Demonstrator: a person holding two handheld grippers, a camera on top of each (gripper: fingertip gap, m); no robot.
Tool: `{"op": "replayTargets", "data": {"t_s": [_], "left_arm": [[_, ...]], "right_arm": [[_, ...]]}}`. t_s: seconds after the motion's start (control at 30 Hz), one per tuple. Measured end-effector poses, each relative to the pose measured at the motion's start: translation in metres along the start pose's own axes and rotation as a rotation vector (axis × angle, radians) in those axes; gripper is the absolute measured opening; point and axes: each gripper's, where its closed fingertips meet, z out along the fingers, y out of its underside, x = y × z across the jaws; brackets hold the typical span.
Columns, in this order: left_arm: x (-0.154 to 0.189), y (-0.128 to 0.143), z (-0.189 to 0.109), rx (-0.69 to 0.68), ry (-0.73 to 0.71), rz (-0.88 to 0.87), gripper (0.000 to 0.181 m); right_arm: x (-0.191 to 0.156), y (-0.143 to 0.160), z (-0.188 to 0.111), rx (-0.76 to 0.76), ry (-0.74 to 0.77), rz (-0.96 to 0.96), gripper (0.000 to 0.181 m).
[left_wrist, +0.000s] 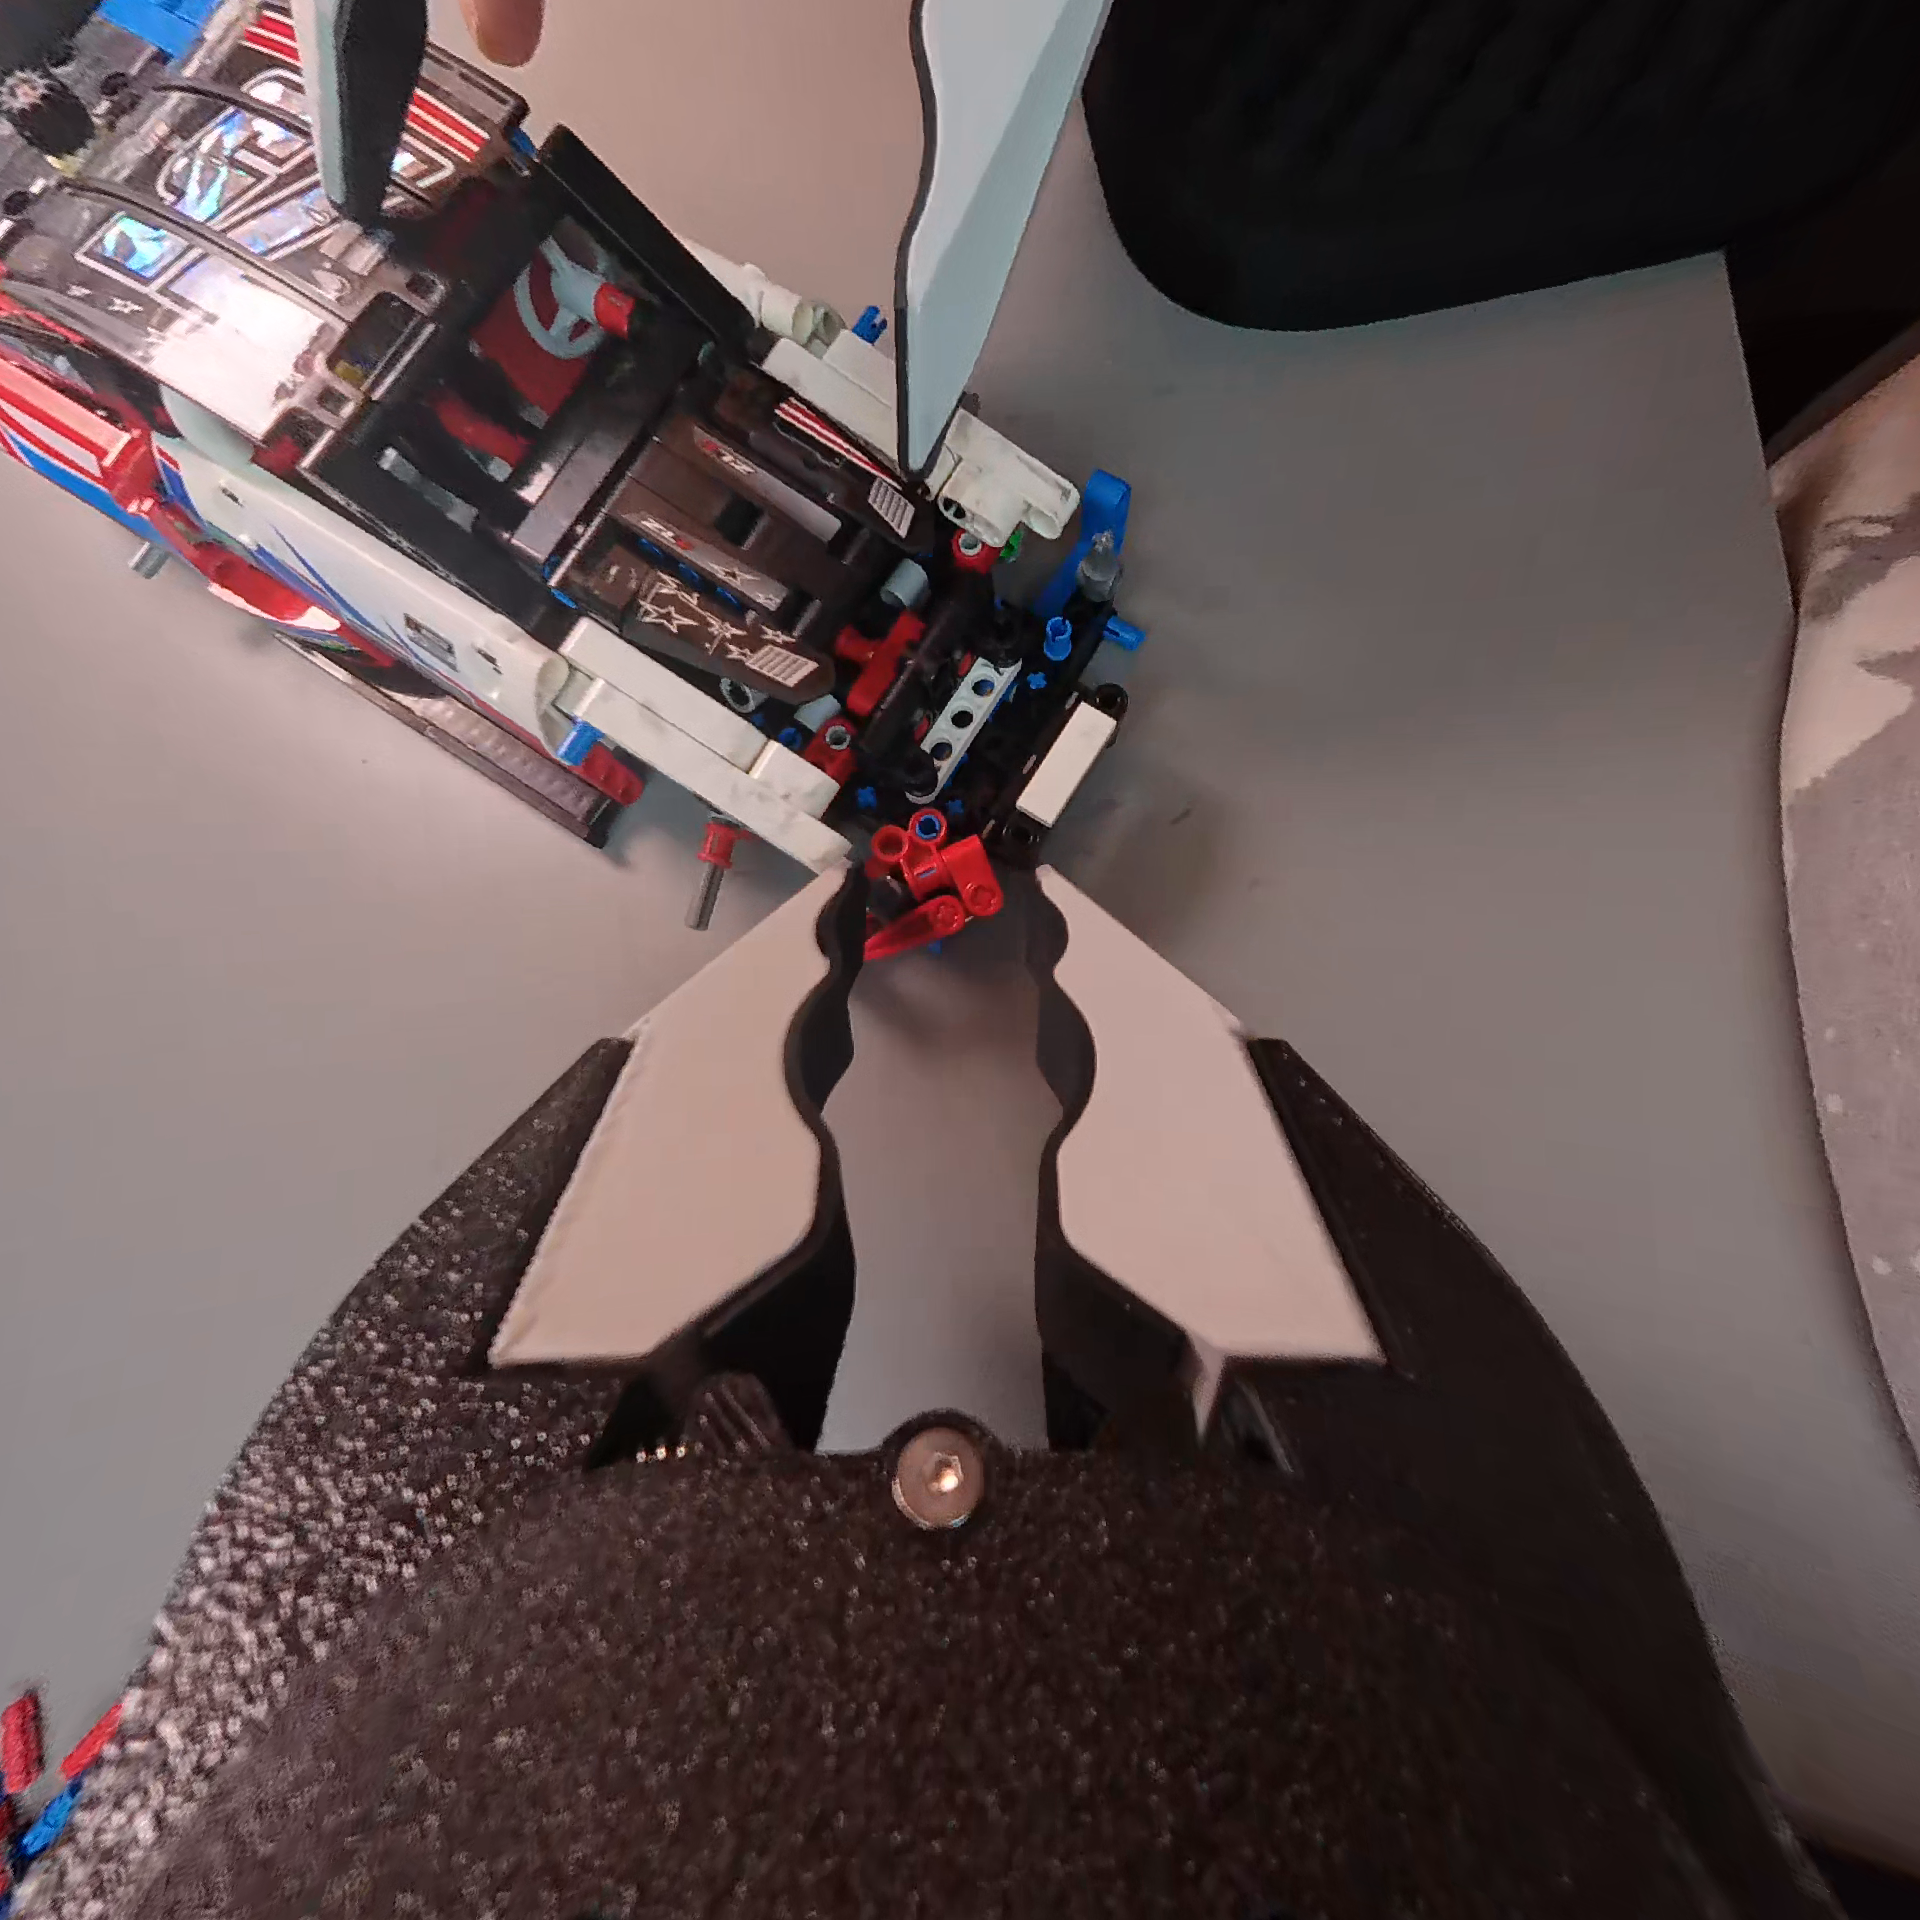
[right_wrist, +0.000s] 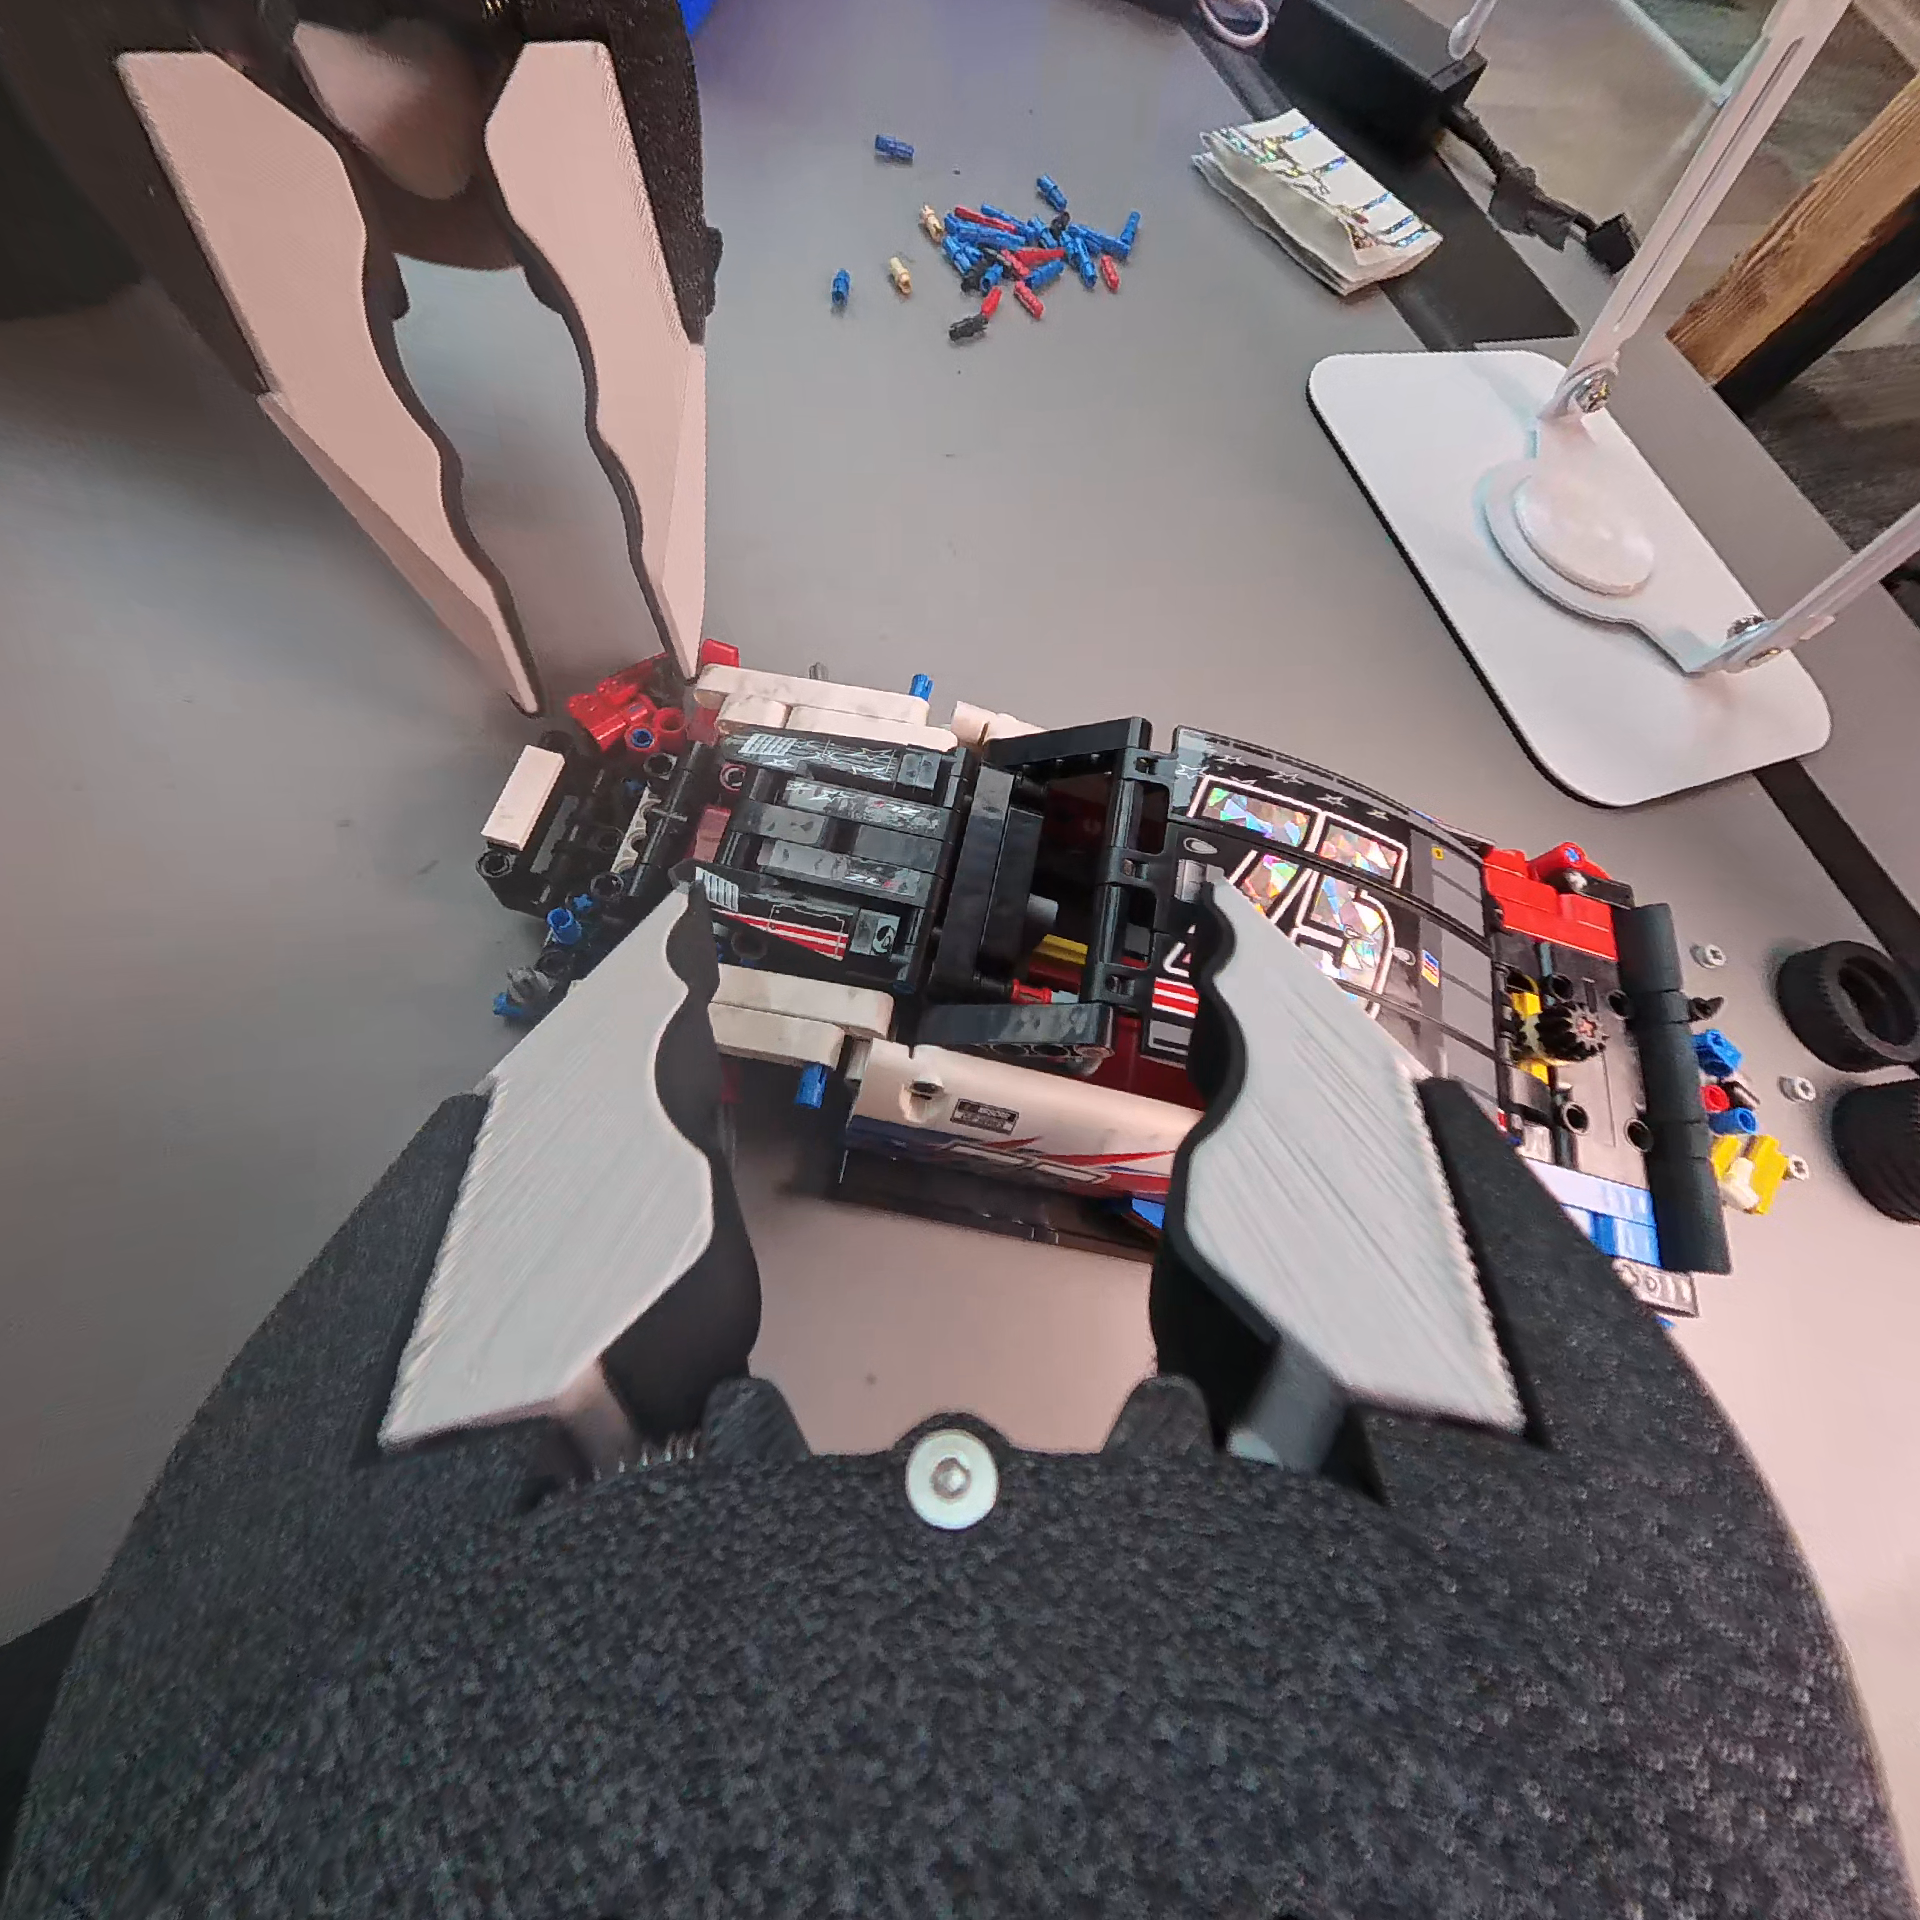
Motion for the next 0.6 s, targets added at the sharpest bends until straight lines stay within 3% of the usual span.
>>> {"op": "replayTargets", "data": {"t_s": [0.03,0.13,0.3,0.43,0.6], "left_arm": [[0.001,0.000,0.000,-0.011,0.019,-0.006,0.030],[0.002,0.003,-0.001,-0.040,0.043,-0.015,0.028],[0.002,0.005,0.001,-0.019,0.014,-0.027,0.029],[0.000,0.005,0.002,0.010,0.005,-0.040,0.027],[0.002,0.009,0.004,0.013,-0.018,-0.066,0.028]], "right_arm": [[0.000,0.000,0.000,0.000,0.002,-0.004,0.091],[0.000,0.000,-0.001,-0.023,0.018,-0.036,0.085],[-0.015,-0.039,-0.001,-0.008,-0.089,-0.233,0.043],[-0.028,-0.040,0.029,-0.210,-0.299,-0.457,0.038],[-0.051,-0.018,0.054,-0.543,-0.675,-0.505,0.043]]}}
